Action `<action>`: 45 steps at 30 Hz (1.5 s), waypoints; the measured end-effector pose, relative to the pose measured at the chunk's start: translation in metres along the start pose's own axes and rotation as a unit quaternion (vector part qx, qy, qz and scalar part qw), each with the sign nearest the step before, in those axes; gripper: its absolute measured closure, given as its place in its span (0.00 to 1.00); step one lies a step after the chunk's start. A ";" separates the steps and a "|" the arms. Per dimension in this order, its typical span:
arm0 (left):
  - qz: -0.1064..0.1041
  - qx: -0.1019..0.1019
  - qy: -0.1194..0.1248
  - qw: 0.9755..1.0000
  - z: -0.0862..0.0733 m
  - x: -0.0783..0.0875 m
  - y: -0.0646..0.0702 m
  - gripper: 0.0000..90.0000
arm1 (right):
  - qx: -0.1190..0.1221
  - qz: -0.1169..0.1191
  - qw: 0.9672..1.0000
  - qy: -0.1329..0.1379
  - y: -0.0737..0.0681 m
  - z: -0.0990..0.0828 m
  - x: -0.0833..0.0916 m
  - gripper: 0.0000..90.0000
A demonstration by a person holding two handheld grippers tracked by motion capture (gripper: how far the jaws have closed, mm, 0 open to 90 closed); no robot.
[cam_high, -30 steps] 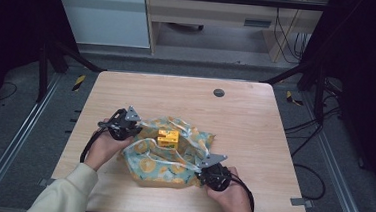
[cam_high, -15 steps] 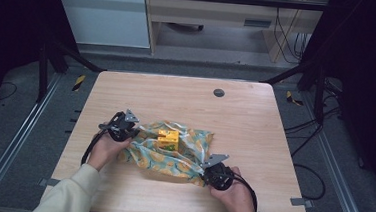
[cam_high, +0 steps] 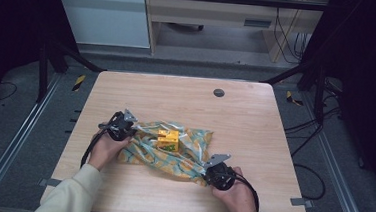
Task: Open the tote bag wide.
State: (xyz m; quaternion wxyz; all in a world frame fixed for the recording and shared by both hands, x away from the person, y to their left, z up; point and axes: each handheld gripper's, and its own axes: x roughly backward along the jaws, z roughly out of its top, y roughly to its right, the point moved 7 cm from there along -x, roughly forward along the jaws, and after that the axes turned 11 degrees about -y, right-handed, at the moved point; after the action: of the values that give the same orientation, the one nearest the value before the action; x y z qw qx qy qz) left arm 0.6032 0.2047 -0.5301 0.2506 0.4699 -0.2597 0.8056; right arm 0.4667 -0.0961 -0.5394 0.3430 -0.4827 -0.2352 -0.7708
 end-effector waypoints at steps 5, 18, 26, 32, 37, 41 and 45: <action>0.006 -0.004 -0.003 1.000 0.000 -0.003 -0.002 1.00 | 0.007 -0.002 1.000 -0.004 -0.001 0.000 -0.001 1.00; 0.014 -0.011 -0.010 1.000 -0.001 -0.005 -0.003 1.00 | 0.001 -0.007 1.000 -0.008 0.000 0.000 -0.002 1.00; 0.010 -0.006 -0.011 1.000 -0.002 -0.008 -0.004 1.00 | 0.002 -0.010 1.000 -0.007 0.000 0.000 -0.002 1.00; 0.007 -0.003 -0.008 1.000 -0.004 -0.008 -0.003 1.00 | 0.002 -0.015 1.000 -0.009 0.000 0.000 -0.003 1.00; 0.006 0.001 -0.007 1.000 -0.006 -0.007 -0.003 0.97 | -0.004 -0.010 1.000 -0.005 0.000 0.000 -0.002 0.99; 0.025 0.000 0.004 1.000 -0.007 0.004 -0.002 0.75 | -0.001 -0.018 1.000 0.019 -0.001 0.001 0.003 0.84; 0.029 0.017 0.045 0.998 -0.004 0.024 -0.005 0.60 | -0.002 -0.042 0.998 0.053 -0.002 0.009 0.016 0.54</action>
State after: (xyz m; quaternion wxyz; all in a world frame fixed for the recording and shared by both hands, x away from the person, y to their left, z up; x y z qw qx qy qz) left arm 0.5933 0.2149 -0.5096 0.2300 0.4299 -0.2478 0.8372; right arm 0.4650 -0.0935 -0.5210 0.3219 -0.4312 -0.2349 -0.8095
